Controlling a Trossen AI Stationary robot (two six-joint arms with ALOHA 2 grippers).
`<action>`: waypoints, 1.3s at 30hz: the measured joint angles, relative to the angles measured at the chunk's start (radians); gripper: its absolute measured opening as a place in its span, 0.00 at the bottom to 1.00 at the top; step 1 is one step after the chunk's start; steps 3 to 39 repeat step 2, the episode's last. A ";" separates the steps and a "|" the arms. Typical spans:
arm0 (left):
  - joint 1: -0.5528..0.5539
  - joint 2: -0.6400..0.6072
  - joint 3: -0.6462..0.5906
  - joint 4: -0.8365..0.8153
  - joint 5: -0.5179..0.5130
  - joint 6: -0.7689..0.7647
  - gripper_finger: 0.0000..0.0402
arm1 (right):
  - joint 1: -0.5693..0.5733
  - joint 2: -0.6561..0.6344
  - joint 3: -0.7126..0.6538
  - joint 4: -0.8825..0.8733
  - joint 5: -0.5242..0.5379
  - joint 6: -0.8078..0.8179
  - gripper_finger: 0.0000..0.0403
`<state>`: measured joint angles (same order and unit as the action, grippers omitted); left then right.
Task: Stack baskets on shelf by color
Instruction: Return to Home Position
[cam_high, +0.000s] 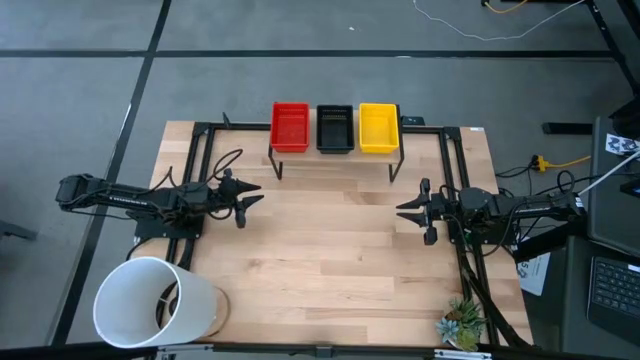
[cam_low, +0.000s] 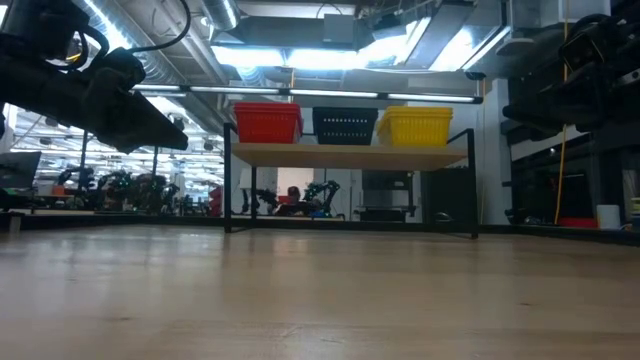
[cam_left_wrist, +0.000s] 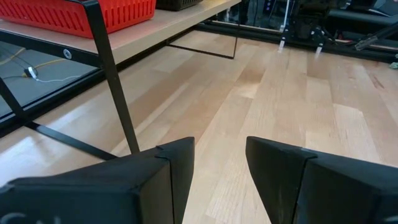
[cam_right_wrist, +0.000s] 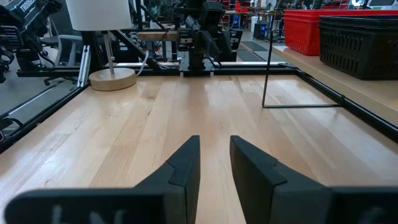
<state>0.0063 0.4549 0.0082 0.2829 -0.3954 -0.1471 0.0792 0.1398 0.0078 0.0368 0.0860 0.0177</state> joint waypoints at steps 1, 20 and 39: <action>0.000 0.000 0.000 0.000 0.000 0.000 0.34 | 0.000 0.000 0.000 0.000 0.000 0.000 0.22; 0.000 0.000 0.000 0.000 0.000 0.000 0.34 | 0.000 0.000 0.000 0.000 0.000 0.000 0.22; 0.000 0.000 0.000 0.000 0.000 0.000 0.34 | 0.000 0.000 0.000 0.000 0.000 0.000 0.22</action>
